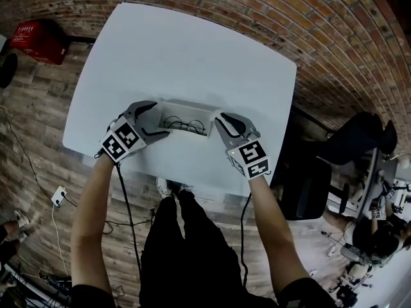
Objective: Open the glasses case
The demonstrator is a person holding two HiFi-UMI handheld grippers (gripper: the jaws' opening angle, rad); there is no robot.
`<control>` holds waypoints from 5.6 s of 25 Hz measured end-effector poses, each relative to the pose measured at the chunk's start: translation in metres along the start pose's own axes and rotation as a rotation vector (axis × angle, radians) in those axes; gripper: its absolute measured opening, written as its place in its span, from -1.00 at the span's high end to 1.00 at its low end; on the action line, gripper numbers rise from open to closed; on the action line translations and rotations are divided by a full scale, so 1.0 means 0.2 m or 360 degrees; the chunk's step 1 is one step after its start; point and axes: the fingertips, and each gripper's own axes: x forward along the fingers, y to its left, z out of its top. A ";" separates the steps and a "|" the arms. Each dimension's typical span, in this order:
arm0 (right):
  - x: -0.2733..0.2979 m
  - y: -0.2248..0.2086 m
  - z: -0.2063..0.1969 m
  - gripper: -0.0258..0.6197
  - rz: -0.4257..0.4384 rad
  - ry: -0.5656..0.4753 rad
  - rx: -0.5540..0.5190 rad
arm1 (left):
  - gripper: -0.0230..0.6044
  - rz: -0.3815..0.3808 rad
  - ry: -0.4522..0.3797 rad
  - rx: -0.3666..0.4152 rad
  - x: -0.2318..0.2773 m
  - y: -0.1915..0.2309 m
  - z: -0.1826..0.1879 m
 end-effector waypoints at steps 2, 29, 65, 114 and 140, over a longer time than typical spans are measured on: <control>-0.02 -0.01 -0.01 0.71 -0.0022 -0.0007 0.0029 | -0.27 -0.0001 0.0011 -0.0007 -0.01 -0.01 -0.01; -0.49 0.01 -0.13 0.71 -0.0218 -0.0133 0.0560 | 0.86 0.0368 -0.0281 -0.0485 -0.29 -0.20 0.07; -1.27 -0.15 0.72 0.91 -0.0410 -0.0842 0.0161 | 0.91 0.1270 -0.1124 -0.0062 -1.53 -0.43 1.14; -1.46 -0.03 0.75 0.91 -0.0569 -0.0905 0.0072 | 0.91 0.1460 -0.1261 -0.0065 -1.81 -0.63 1.12; -1.46 0.14 0.76 0.91 -0.0543 -0.0882 0.0031 | 0.91 0.1411 -0.1227 -0.0093 -1.84 -0.72 1.08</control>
